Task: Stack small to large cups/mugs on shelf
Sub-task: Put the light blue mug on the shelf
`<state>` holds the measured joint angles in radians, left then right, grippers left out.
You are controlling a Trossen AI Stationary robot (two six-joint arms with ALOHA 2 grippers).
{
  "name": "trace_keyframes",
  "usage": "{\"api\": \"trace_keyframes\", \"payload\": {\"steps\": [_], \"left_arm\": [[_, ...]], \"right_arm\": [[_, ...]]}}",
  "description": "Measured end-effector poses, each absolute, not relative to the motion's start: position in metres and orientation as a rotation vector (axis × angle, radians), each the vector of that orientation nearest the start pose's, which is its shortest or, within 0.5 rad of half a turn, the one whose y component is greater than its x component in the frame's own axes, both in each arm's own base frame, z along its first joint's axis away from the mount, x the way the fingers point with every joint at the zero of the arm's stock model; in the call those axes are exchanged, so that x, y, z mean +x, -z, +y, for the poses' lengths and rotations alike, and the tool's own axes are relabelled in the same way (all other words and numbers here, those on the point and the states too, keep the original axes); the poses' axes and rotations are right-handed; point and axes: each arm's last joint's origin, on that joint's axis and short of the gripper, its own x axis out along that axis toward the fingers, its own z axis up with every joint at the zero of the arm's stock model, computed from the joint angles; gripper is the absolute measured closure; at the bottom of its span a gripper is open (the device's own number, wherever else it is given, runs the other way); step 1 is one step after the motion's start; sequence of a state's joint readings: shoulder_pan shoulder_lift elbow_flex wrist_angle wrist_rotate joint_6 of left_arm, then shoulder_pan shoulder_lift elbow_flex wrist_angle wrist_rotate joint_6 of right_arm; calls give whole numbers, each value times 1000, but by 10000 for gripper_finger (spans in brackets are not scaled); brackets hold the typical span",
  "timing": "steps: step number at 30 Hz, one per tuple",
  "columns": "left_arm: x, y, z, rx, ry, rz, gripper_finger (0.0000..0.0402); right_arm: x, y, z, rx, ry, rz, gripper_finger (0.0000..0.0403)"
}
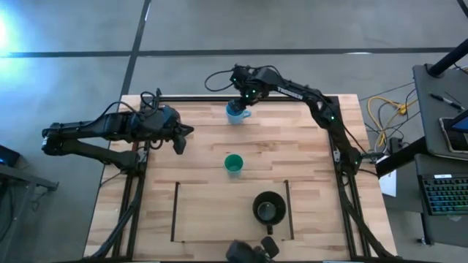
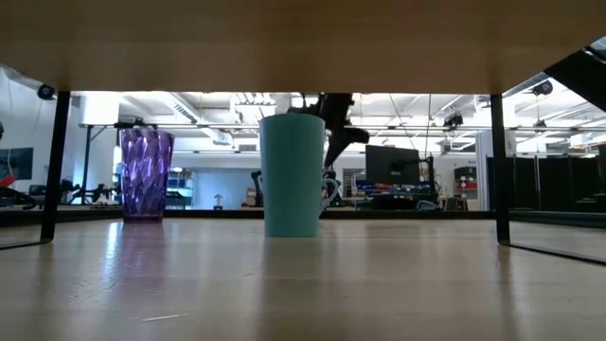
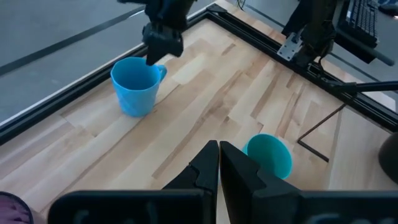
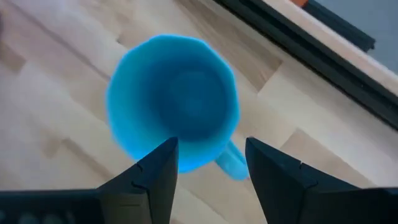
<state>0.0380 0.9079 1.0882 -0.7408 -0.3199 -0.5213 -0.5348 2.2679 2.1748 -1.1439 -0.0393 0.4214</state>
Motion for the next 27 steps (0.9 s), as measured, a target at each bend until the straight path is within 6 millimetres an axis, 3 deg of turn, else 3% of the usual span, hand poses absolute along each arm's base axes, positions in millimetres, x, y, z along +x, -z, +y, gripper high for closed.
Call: {"api": "trace_keyframes", "payload": {"steps": [10, 15, 22, 27], "left_arm": [[168, -364, 16, -419, -486, 452, 402], [168, -364, 16, -420, -486, 453, 402], [168, -364, 16, -420, -486, 451, 402], [167, -364, 16, -421, -485, 449, 402]], "right_arm": [[412, -235, -248, 733, 770, 1066, 236], [412, -234, -247, 721, 781, 1077, 282], [411, -234, -247, 719, 780, 1083, 376], [411, -233, -245, 708, 774, 1099, 389]]}}
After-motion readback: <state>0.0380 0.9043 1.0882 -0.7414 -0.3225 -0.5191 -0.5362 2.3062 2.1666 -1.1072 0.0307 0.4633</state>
